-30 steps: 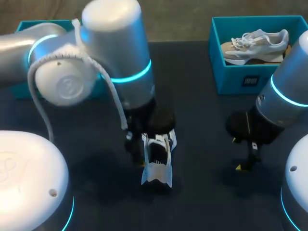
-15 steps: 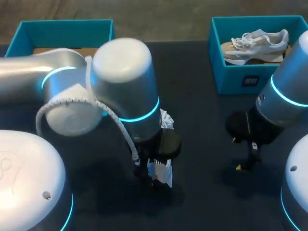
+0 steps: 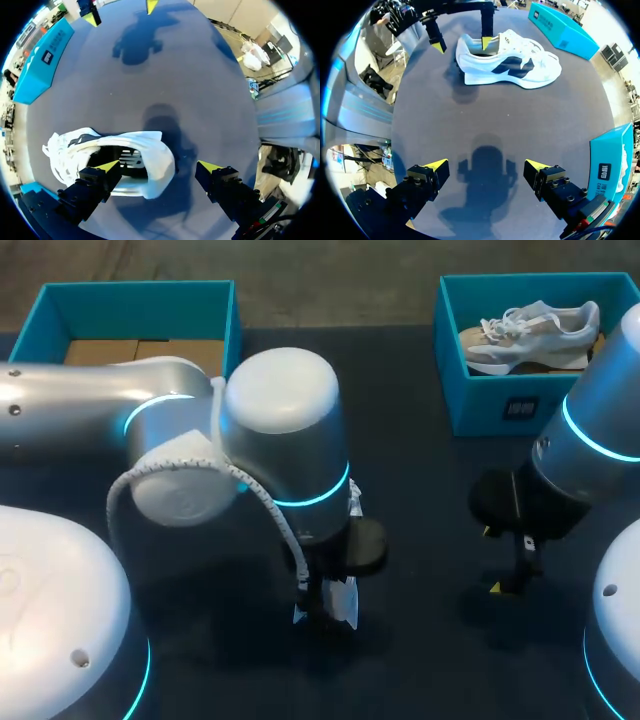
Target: Take the shoe out of the shoebox, open the shoe tongue, remove and reinsert the insole, then place the shoe into the shoebox
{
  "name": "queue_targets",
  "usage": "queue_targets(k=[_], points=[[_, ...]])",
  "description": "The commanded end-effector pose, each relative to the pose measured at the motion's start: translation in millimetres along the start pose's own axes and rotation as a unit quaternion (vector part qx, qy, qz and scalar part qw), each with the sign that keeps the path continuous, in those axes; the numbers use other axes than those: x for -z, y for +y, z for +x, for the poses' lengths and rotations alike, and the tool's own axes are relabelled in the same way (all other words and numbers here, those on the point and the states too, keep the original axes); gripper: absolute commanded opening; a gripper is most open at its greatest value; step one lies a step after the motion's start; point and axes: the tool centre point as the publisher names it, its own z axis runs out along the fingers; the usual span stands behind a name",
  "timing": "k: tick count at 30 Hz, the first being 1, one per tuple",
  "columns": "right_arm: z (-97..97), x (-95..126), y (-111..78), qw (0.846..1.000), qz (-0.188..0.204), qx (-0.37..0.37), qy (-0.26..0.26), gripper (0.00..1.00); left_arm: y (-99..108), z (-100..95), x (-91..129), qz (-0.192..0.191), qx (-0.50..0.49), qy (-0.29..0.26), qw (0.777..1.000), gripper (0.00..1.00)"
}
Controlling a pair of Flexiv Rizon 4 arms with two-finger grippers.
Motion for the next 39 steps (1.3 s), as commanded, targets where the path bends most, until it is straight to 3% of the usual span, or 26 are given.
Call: queue_targets(k=[1,19,25,26,29,32,33,34,39], points=[[1.8,0.0,-0.5,1.000,-0.001,0.000,-0.002,1.00,-9.5,0.4,-9.8,-0.010,0.012,-0.003,1.000,1.00],[1.8,0.0,-0.5,1.000,-0.001,0.000,-0.002,1.00,-6.9,-0.1,-38.3,-0.027,0.030,0.000,0.999,1.00],[1.8,0.0,-0.5,1.000,-0.001,0.000,-0.002,1.00,-6.1,1.4,-43.7,-0.028,0.041,0.003,0.999,0.85],[1.8,0.0,-0.5,1.000,-0.001,0.000,-0.002,1.00,-5.6,1.9,-44.9,-0.029,0.040,0.006,0.999,0.80],[1.8,0.0,-0.5,1.000,-0.001,0.000,-0.002,1.00,-4.9,1.3,-47.9,-0.032,0.040,0.010,0.999,0.51],[1.8,0.0,-0.5,1.000,-0.001,0.000,-0.002,1.00,-3.8,0.1,-48.4,-0.033,0.043,0.013,0.998,0.35],[1.8,0.0,-0.5,1.000,-0.001,0.000,-0.002,1.00,-3.1,-0.3,-48.1,-0.033,0.045,0.014,0.998,0.13],[1.8,0.0,-0.5,1.000,-0.001,0.000,-0.002,1.00,-2.7,-0.5,-47.9,-0.033,0.045,0.014,0.998,0.00],[1.8,0.0,-0.5,1.000,-0.001,0.000,-0.002,1.00,0.2,-0.8,-44.7,-0.033,0.046,0.015,0.998,0.00]])
